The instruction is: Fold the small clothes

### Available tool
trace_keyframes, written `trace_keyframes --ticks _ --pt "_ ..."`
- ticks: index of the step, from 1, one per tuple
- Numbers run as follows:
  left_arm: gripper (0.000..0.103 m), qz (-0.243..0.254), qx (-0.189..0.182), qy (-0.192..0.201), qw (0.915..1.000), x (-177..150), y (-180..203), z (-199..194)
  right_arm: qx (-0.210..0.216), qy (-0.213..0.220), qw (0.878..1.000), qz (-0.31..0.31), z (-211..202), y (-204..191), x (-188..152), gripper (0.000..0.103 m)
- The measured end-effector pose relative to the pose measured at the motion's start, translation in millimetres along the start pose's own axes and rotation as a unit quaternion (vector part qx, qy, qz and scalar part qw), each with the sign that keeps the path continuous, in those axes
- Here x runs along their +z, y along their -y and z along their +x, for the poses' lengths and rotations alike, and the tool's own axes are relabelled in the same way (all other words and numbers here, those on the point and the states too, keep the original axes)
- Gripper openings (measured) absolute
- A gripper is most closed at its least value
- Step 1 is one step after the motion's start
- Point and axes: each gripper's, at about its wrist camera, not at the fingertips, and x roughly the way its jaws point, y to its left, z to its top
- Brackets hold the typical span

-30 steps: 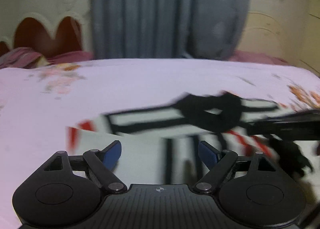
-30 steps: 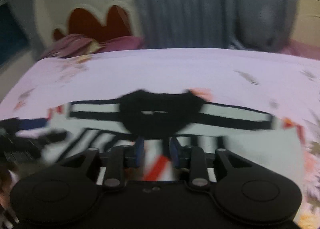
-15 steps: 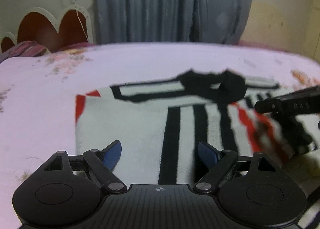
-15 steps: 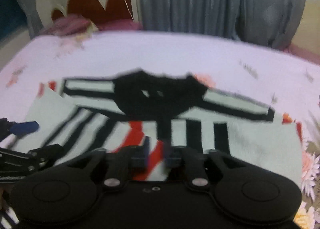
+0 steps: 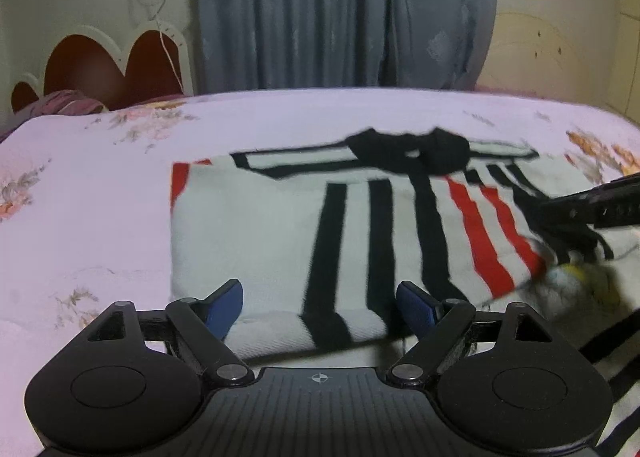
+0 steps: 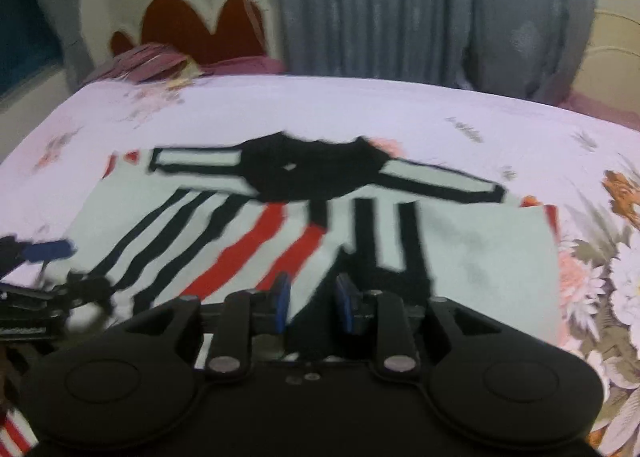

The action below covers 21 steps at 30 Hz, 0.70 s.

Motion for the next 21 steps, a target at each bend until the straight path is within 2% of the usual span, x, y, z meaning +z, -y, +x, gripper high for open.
trace_keyframes --ticks 2,4,7,13,15,17,21 --pt "0.084 0.007 0.004 -0.015 0.9999 -5.6 -0.4 5.8 -0.038 -0.038 0.998 -0.015 14.4 -1.1 -11.3 0.025" --pt "0.084 0.013 0.002 -0.011 0.9998 -7.3 -2.1 4.3 -0.026 -0.027 0.999 0.026 11.7 12.8 -14.3 0.024" --pt "0.084 0.012 -0.002 -0.010 0.9999 -10.8 -6.6 -0.8 -0.060 -0.031 0.998 0.022 5.9 17.1 -10.9 0.024" --pt "0.084 -0.008 -0.006 0.002 0.9999 -11.7 -13.7 -12.7 -0.075 -0.038 0.995 0.051 -0.8 33.8 -19.0 0.026" --pt "0.084 -0.013 -0.001 0.011 0.9999 -10.4 -16.5 -21.5 -0.082 -0.019 0.995 0.057 -12.8 33.9 -20.0 0.026" --pt "0.084 -0.015 0.001 0.001 0.9999 -12.2 -20.0 -20.6 -0.084 -0.004 0.995 0.057 -20.2 33.2 -21.5 0.025" --pt "0.083 -0.015 0.004 -0.010 0.9998 -16.2 -22.2 -16.3 -0.088 -0.031 0.993 0.070 -5.1 39.7 -29.6 0.025"
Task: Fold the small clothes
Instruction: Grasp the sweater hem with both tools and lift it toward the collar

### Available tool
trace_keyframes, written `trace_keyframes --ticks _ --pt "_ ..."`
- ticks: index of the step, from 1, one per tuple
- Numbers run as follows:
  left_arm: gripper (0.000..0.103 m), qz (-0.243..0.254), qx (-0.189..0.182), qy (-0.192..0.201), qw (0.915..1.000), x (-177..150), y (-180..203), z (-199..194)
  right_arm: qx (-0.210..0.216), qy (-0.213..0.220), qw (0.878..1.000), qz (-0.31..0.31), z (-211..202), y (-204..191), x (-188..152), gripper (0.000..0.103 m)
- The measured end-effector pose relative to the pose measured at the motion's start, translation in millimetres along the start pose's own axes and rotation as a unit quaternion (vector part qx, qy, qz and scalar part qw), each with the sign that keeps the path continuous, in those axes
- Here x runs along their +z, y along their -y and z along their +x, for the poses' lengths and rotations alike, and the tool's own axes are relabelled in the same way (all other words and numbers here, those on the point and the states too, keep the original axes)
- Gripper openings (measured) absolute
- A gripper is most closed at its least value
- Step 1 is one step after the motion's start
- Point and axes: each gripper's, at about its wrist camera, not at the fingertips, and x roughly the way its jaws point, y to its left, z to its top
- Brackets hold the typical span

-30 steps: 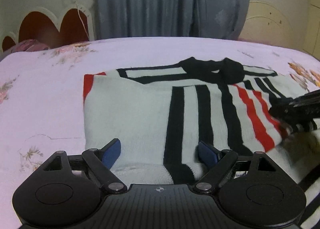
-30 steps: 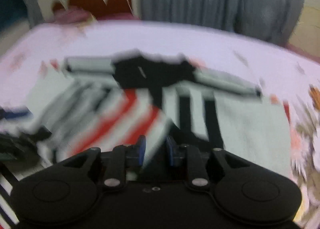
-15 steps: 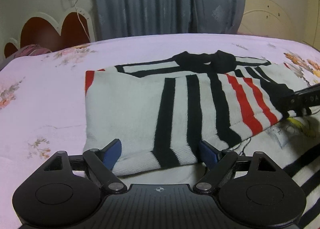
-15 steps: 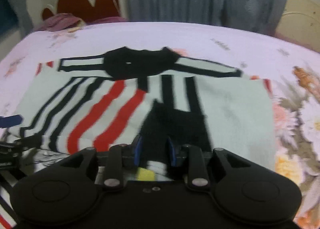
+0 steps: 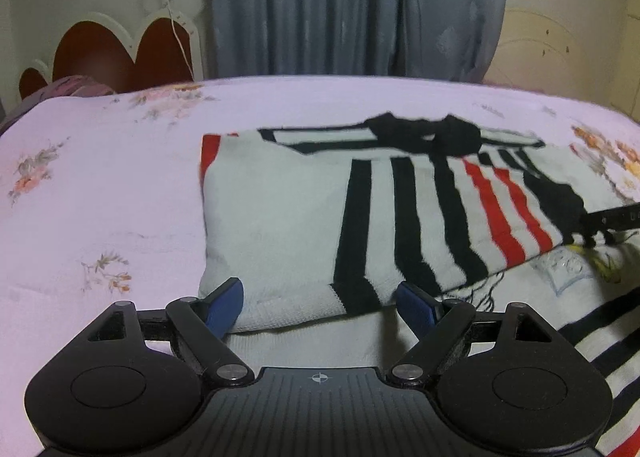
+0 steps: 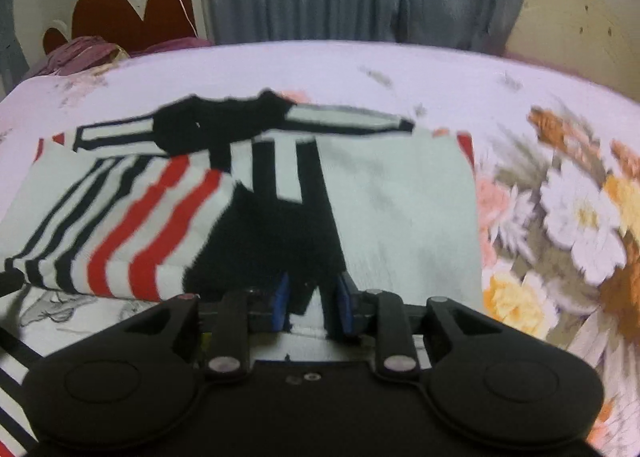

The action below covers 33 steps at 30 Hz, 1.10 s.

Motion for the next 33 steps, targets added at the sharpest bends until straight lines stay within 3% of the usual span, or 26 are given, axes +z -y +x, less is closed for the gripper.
trace_keyframes --ticks 15,18,19,21,26,33 --pt "0.084 0.022 0.032 -0.012 0.9992 -2.3 16.8 9.5 0.009 0.009 1.000 0.009 1.6 6.4 -1.9 0.026" --pt "0.084 0.029 0.039 -0.017 0.9987 0.5 19.2 9.3 0.012 0.007 1.000 0.000 -0.7 6.3 0.2 0.033" --pt "0.084 0.031 0.044 -0.016 0.9984 2.0 20.2 6.6 0.010 0.008 1.000 -0.003 -4.4 6.5 1.1 0.044" --pt "0.089 0.030 0.056 -0.009 0.9979 2.2 20.6 -1.3 0.022 0.023 0.999 -0.001 -19.0 11.2 -1.1 0.054" --pt "0.094 0.011 0.077 0.000 0.9970 -9.3 15.9 -29.3 0.038 0.038 0.998 0.010 -52.4 27.4 -18.8 0.051" --pt "0.093 0.000 0.058 -0.010 0.9982 -45.7 9.2 -79.4 0.055 0.037 0.996 0.054 -100.2 67.4 -57.9 0.049"
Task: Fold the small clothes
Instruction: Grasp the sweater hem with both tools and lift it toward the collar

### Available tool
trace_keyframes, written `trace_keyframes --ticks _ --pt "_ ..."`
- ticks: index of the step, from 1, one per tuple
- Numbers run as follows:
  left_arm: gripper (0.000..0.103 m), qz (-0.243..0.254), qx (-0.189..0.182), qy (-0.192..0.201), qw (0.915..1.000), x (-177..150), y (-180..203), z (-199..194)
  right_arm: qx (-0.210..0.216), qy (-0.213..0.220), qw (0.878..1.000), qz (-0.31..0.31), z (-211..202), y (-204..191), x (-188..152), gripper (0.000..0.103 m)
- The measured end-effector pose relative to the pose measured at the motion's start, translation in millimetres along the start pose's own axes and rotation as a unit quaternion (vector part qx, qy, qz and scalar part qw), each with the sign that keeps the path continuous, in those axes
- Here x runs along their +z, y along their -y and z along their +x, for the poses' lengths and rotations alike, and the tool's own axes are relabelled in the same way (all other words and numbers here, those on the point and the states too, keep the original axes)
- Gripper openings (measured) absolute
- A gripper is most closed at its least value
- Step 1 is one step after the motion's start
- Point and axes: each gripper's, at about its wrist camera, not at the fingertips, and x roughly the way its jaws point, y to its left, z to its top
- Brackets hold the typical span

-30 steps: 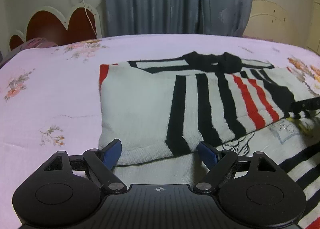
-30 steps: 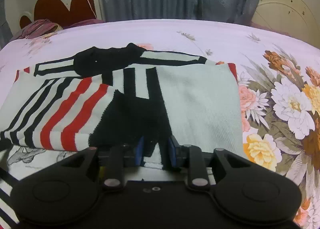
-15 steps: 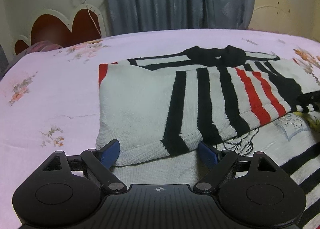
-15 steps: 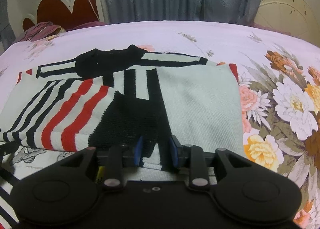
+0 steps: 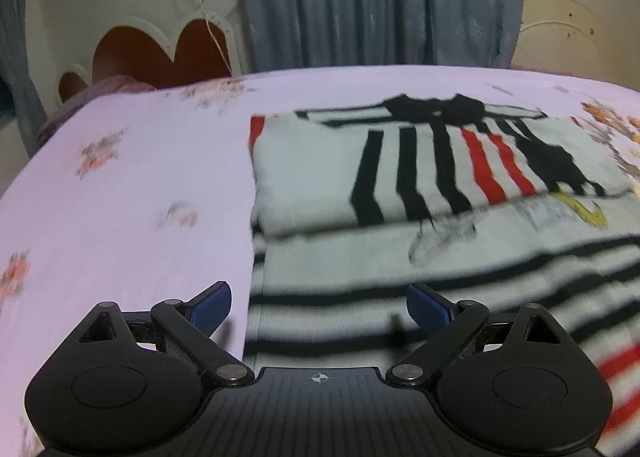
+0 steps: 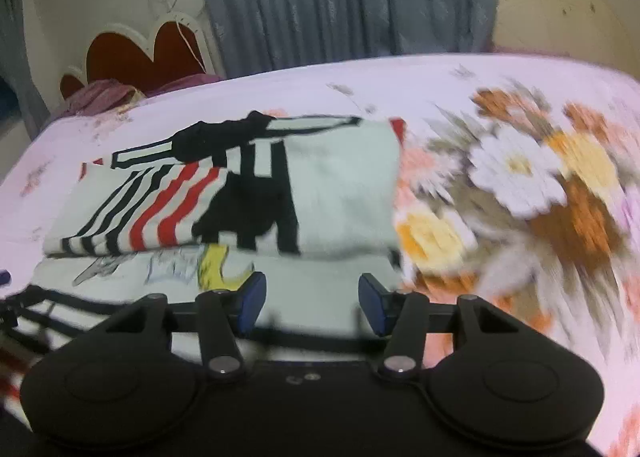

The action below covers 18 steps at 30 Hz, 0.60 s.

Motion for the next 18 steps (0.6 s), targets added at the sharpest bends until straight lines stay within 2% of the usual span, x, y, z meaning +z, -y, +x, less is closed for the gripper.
trace_keyframes --ticks 4,6,8,10,14,18 --pt "0.091 -0.029 -0.024 -0.015 0.9992 -29.5 -13.5 -26.8 0.023 -0.013 0.999 0.035 -28.7 23.8 -28.1 0.049" --pt "0.078 -0.047 -0.032 -0.030 0.9979 -46.2 -20.9 -35.9 0.033 -0.019 0.998 0.048 -41.3 33.6 -45.6 0.049" --pt "0.069 -0.072 -0.038 -0.050 0.9954 -64.0 -28.4 -42.2 0.042 -0.028 0.997 0.059 -51.1 41.5 -64.6 0.049" --pt "0.069 -0.095 -0.048 -0.050 0.9930 -81.2 -33.7 -53.7 0.047 -0.035 0.996 0.069 -57.7 44.8 -80.9 0.049" --pt "0.067 -0.140 -0.087 -0.058 0.9847 -105.7 -40.8 -71.7 0.070 -0.050 0.991 0.104 -71.5 52.2 -114.5 0.049" --pt "0.058 -0.186 -0.122 -0.058 0.9733 -125.6 -45.3 -84.5 0.114 -0.051 0.982 0.141 -87.2 52.6 -138.9 0.047"
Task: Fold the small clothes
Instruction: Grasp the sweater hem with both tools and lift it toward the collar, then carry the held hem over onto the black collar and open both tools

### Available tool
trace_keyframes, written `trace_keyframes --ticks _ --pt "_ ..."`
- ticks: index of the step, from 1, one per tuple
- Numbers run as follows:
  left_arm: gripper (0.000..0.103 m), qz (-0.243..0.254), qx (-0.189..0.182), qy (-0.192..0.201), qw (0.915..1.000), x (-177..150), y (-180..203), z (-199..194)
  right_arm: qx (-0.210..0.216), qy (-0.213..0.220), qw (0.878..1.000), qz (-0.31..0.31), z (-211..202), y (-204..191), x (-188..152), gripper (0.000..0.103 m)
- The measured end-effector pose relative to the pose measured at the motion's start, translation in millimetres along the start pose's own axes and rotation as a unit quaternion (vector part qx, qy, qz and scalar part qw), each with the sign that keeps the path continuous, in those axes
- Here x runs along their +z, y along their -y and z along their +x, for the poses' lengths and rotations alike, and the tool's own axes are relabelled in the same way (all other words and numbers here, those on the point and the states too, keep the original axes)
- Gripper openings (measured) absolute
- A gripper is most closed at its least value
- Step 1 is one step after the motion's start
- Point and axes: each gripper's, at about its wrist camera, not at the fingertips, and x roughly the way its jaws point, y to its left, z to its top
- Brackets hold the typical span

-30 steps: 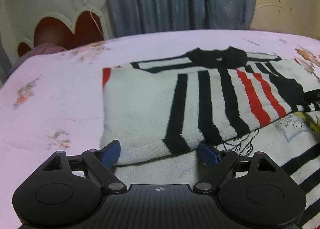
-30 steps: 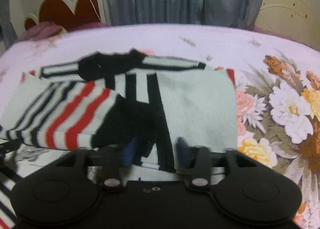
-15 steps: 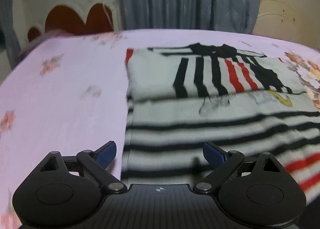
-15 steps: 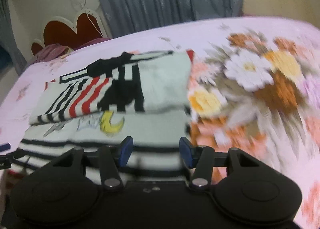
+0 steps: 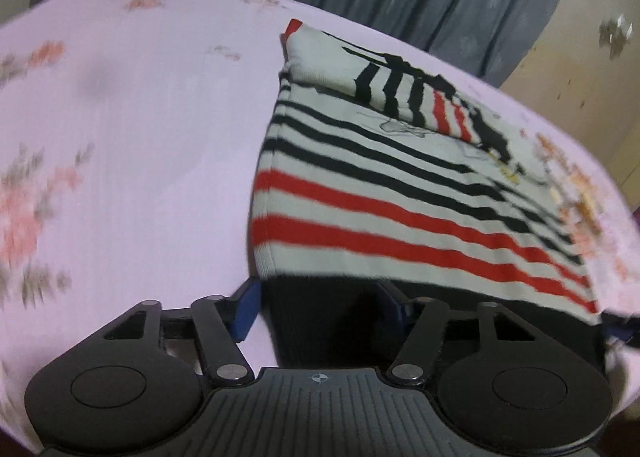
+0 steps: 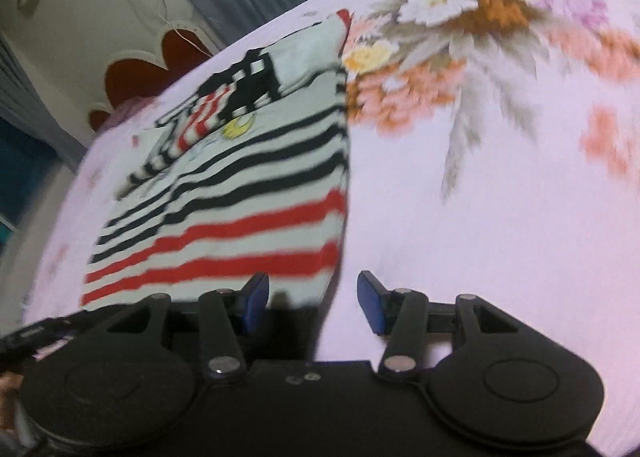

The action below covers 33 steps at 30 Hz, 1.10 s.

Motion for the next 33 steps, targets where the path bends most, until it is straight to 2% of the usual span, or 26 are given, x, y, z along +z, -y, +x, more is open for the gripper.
trace_keyframes --ticks 6,9,13,16,21,23,25,26,27,29,31,33 --pt "0.056 -0.065 -0.064 -0.001 0.9958 -17.1 -14.6 -8.3 0.047 -0.012 0.999 0.023 -9.4 -0.4 -24.3 0.043" --pt "0.055 -0.094 -0.099 0.000 0.9906 -17.7 -21.3 -1.6 0.069 -0.016 0.997 0.042 -6.1 1.0 -21.7 0.041" --pt "0.049 -0.115 -0.121 0.003 0.9860 -9.7 -23.0 15.4 0.093 -0.023 0.993 0.063 7.4 2.7 -11.8 0.033" --pt "0.047 -0.109 -0.125 -0.001 0.9861 -6.0 -16.4 21.8 0.102 -0.035 0.992 0.070 14.9 3.1 -10.7 0.031" --pt "0.046 -0.072 -0.122 -0.009 0.9899 -12.3 -3.4 17.2 0.120 -0.056 0.990 0.053 11.8 -1.0 -25.1 0.030" --pt "0.046 -0.059 -0.114 -0.007 0.9917 -13.1 0.0 16.2 0.117 -0.046 0.990 0.056 9.4 -0.3 -26.7 0.024" --pt "0.041 -0.049 -0.101 -0.009 0.9936 -10.1 4.0 16.6 0.099 -0.027 0.992 0.071 10.4 3.0 -22.1 0.017" --pt "0.033 -0.045 -0.095 -0.011 0.9944 -8.3 3.0 16.6 0.095 -0.022 0.992 0.078 11.2 4.6 -19.7 0.015" --pt "0.022 -0.038 -0.085 -0.013 0.9955 -7.0 3.5 17.0 0.090 -0.021 0.993 0.078 12.4 4.4 -16.9 0.007" --pt "0.009 -0.032 -0.070 -0.013 0.9970 -6.9 0.8 16.5 0.076 -0.029 0.995 0.058 15.3 -0.8 -14.5 0.005" --pt "0.006 -0.045 -0.072 0.015 0.9963 -7.8 -3.5 5.2 0.070 -0.021 0.997 0.036 11.4 -5.4 -15.3 0.005" --pt "0.006 -0.064 -0.098 0.060 0.9913 -10.4 -10.7 -13.5 0.091 0.006 0.995 0.028 -3.8 -8.8 -15.0 0.005"
